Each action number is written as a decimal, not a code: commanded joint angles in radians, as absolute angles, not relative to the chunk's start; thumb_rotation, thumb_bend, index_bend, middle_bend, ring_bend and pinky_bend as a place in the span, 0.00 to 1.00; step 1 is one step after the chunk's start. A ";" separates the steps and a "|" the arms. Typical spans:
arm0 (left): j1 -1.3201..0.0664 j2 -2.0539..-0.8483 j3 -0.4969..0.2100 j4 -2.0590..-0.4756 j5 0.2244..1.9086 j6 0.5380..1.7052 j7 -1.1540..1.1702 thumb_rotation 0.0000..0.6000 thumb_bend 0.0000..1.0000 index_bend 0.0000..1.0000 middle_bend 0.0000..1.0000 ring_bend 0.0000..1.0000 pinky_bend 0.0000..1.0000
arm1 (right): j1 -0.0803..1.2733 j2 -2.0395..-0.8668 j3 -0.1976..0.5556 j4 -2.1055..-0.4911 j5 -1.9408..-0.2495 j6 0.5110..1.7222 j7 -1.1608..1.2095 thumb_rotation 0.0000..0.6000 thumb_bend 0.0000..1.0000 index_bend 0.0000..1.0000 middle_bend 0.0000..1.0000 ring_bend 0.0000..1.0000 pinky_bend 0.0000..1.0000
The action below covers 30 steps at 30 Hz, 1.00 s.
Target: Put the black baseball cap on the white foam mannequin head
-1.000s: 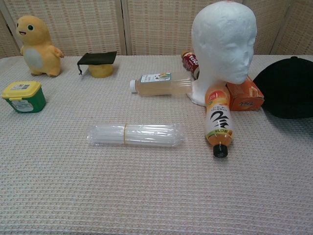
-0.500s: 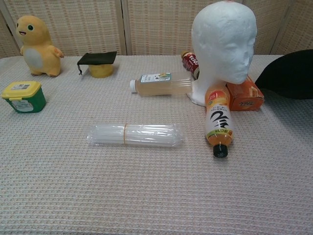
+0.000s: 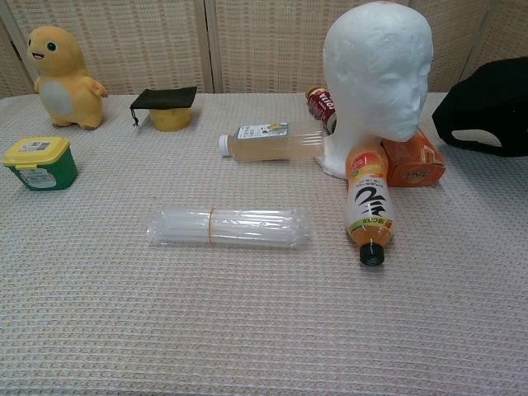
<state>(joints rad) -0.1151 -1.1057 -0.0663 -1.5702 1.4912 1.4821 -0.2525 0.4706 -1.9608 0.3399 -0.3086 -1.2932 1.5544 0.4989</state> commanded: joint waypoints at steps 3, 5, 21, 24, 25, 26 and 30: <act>-0.114 -1.105 -0.067 -1.569 1.493 1.484 -0.255 1.00 0.16 0.12 0.00 0.00 0.07 | 0.539 -1.923 0.396 -0.378 -1.266 1.588 0.455 1.00 0.31 0.85 0.21 0.00 0.00; -0.115 -1.106 -0.068 -1.568 1.491 1.483 -0.254 1.00 0.16 0.12 0.00 0.00 0.07 | 0.561 -1.910 0.414 -0.412 -1.260 1.598 0.441 1.00 0.31 0.85 0.21 0.00 0.00; -0.117 -1.105 -0.081 -1.566 1.474 1.480 -0.270 1.00 0.16 0.12 0.00 0.00 0.07 | 0.752 -1.804 0.451 -0.923 -1.364 1.704 0.111 1.00 0.29 0.85 0.21 0.00 0.00; -0.115 -1.099 -0.084 -1.568 1.472 1.483 -0.282 1.00 0.16 0.12 0.00 0.00 0.07 | 0.766 -1.803 0.430 -1.002 -1.407 1.722 0.049 1.00 0.29 0.85 0.21 0.00 0.00; -0.114 -1.096 -0.085 -1.569 1.471 1.484 -0.287 1.00 0.16 0.12 0.00 0.00 0.07 | 0.769 -1.805 0.423 -1.024 -1.417 1.725 0.031 1.00 0.29 0.85 0.21 0.00 0.00; -0.112 -1.093 -0.087 -1.569 1.470 1.487 -0.292 1.00 0.16 0.12 0.00 0.00 0.07 | 0.771 -1.806 0.416 -1.043 -1.427 1.727 0.014 1.00 0.29 0.85 0.21 0.00 0.00; -0.107 -1.081 -0.090 -1.572 1.472 1.498 -0.318 1.00 0.16 0.12 0.00 0.00 0.07 | 0.763 -1.814 0.374 -1.100 -1.469 1.733 -0.052 1.00 0.28 0.85 0.21 0.00 0.00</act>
<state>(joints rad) -0.1085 -1.0842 -0.0893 -1.5709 1.4715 1.4955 -0.3141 0.7623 -1.8107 0.3974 -1.0771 -1.4447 1.7244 -0.0241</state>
